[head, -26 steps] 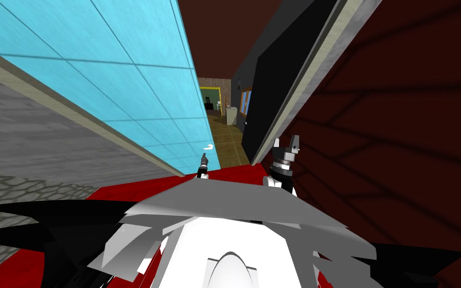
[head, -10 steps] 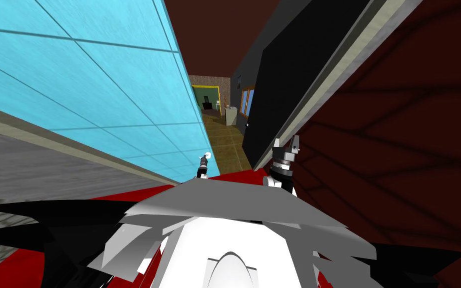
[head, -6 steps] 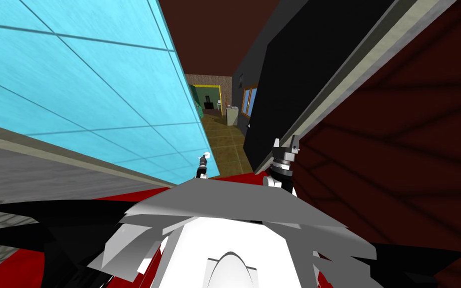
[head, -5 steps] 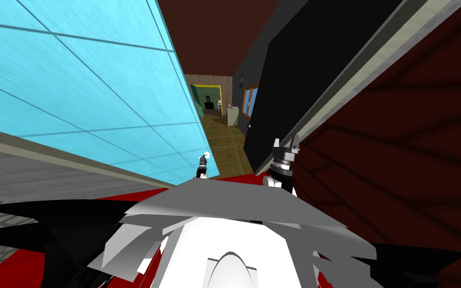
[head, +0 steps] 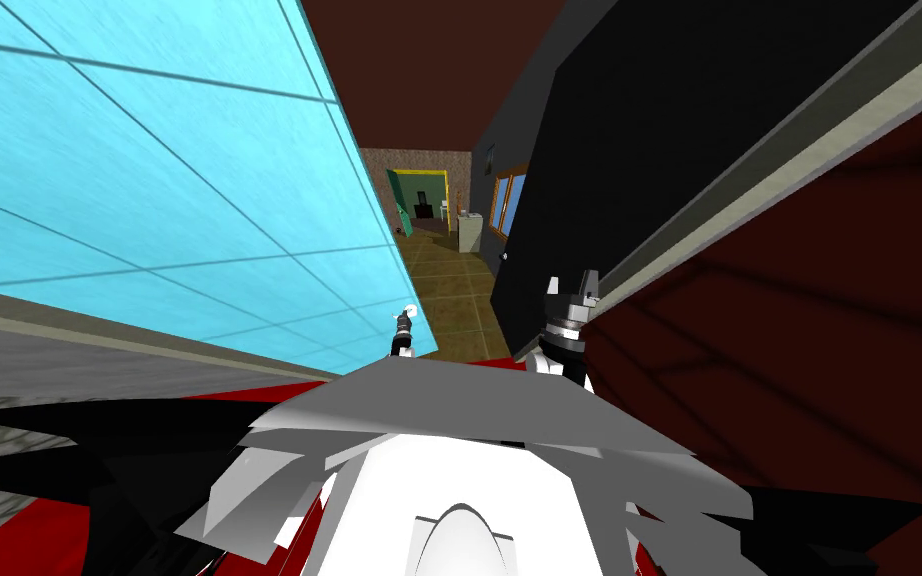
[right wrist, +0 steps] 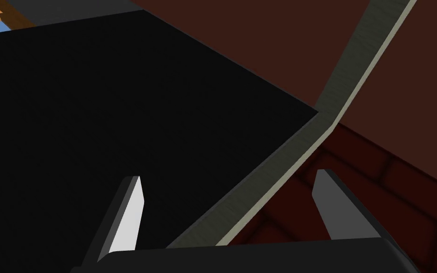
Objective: Push the door open
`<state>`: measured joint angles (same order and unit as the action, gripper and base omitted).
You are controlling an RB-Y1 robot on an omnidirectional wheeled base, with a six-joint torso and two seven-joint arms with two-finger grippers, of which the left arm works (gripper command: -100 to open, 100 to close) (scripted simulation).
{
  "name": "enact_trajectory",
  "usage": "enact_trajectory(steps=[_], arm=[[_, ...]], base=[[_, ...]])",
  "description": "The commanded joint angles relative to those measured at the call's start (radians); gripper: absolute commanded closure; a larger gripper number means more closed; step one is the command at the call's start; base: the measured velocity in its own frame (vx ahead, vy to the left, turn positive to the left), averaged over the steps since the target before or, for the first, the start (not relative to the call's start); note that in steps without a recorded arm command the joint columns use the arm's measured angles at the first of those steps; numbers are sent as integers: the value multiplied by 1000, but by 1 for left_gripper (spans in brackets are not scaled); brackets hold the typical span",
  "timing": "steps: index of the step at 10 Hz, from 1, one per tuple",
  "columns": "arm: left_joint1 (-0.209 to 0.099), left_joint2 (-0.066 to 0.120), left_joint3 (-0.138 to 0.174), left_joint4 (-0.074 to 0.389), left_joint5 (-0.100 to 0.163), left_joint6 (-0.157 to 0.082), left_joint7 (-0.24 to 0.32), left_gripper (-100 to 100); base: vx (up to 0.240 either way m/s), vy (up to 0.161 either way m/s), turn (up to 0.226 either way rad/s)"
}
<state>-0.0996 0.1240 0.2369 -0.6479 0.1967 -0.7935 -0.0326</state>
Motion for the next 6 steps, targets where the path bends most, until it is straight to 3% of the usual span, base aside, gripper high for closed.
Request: enact_trajectory(steps=[1,6], arm=[[-1,15,16,-2,19,0,-9,100],[-6,25,40,16,66,-7,-34,100]], base=[[213,-26,102],[198,-24,116]])
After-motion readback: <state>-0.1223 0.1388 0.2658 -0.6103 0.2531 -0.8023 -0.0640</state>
